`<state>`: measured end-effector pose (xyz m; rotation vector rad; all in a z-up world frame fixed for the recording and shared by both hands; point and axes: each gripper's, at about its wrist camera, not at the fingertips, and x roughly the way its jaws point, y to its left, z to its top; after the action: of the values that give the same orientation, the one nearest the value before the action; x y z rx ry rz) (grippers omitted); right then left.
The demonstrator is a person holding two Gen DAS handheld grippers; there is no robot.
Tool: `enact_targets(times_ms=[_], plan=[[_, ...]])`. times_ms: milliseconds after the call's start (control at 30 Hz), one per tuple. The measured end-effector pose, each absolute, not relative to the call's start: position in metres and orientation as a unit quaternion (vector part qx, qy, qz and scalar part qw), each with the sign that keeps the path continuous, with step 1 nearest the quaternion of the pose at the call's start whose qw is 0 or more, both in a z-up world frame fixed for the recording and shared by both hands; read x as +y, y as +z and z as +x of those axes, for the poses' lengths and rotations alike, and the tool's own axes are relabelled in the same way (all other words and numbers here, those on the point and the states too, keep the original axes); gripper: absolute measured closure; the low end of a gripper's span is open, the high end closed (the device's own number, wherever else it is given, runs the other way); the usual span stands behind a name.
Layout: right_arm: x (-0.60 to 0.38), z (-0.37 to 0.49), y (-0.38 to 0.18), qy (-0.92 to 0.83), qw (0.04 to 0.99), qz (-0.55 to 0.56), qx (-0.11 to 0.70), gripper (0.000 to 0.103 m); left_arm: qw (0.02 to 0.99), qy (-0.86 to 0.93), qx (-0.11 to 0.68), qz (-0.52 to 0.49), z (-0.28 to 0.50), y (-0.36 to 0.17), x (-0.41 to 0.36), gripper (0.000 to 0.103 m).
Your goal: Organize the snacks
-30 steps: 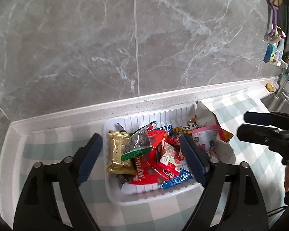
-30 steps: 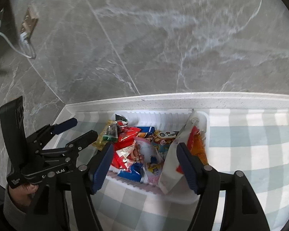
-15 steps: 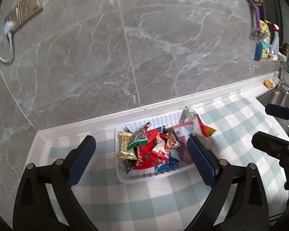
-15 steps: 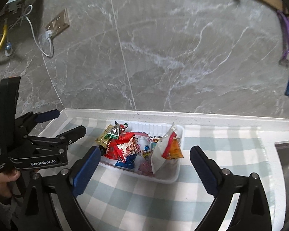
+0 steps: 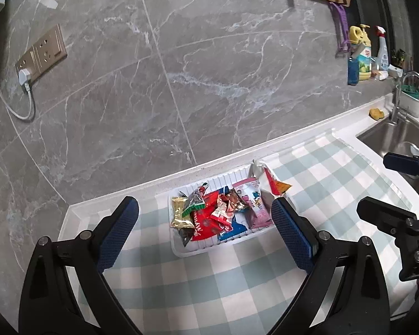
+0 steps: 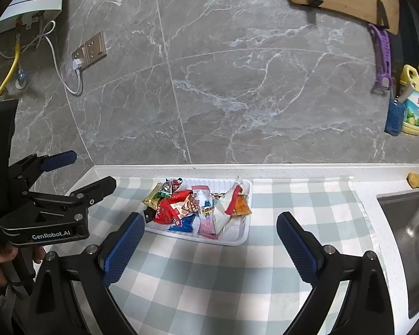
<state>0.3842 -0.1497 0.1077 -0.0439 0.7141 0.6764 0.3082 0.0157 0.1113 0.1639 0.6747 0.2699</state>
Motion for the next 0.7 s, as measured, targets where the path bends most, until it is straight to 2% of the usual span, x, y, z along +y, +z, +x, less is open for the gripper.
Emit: enact_targets(times_ms=[700], plan=[[-0.167, 0.355, 0.119, 0.312, 0.89, -0.015, 0.333, 0.005, 0.935, 0.122, 0.318, 0.099, 0.277, 0.126, -0.003, 0.006]])
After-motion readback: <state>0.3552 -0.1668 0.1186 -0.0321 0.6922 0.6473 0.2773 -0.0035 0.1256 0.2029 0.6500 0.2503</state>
